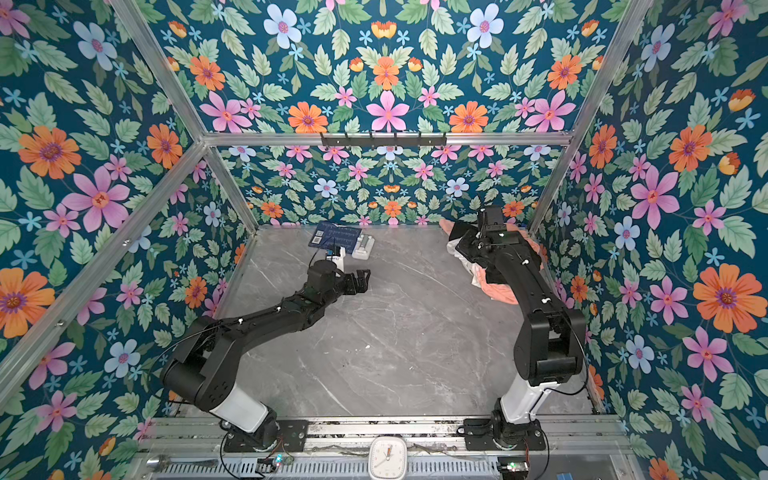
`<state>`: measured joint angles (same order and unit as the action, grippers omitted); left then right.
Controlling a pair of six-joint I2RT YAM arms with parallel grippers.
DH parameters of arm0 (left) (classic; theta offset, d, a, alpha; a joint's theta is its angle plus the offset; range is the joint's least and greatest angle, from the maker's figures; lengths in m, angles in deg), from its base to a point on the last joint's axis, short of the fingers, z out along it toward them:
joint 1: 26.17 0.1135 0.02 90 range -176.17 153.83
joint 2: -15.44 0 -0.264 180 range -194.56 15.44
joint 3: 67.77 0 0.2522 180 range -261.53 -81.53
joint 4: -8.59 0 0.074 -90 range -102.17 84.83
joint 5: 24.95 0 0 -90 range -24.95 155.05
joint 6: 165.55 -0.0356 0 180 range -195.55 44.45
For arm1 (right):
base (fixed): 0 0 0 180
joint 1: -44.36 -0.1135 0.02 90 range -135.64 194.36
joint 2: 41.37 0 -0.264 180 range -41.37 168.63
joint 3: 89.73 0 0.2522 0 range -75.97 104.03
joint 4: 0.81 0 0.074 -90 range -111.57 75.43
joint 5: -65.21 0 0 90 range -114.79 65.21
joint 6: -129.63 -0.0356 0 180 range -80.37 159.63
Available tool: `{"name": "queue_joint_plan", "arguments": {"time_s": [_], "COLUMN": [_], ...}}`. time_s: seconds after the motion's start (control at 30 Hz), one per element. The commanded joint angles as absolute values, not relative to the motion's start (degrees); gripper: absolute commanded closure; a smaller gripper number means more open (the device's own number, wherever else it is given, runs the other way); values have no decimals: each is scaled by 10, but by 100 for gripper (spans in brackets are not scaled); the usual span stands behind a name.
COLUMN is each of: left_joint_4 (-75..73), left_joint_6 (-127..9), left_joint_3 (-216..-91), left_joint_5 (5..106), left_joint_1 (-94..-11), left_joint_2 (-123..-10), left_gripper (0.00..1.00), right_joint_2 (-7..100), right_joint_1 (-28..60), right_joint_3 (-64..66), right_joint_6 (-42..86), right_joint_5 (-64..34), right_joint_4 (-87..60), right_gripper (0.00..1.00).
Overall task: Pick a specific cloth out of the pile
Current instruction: 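Lift the white cloth upward with the right gripper, pulling it from the pile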
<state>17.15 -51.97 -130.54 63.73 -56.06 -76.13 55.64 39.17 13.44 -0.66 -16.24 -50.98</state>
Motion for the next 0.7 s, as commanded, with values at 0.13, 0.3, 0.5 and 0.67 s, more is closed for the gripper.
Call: {"name": "queue_joint_plan", "arguments": {"time_s": [0.13, 0.3, 0.5, 0.67], "left_joint_4": [179, 179, 181, 182], "left_joint_6": [-520, -520, -519, -519], "left_joint_3": [-1306, -1306, -1307, -1307], "left_joint_5": [643, 645, 646, 647], "left_joint_1": [-564, -566, -568, -568], "left_joint_2": [-762, -762, -763, -763], "left_gripper": [0, 0, 0, 0], "right_joint_2": [542, 517, 502, 491], "right_joint_1": [389, 388, 387, 388], "right_joint_3": [134, 133, 134, 139], "right_joint_6": [-11, -11, -12, -12], "right_joint_5": [-170, -169, -171, -175], "right_joint_4": [-504, -504, -502, -502], "right_gripper": [100, 100, 100, 100]}}
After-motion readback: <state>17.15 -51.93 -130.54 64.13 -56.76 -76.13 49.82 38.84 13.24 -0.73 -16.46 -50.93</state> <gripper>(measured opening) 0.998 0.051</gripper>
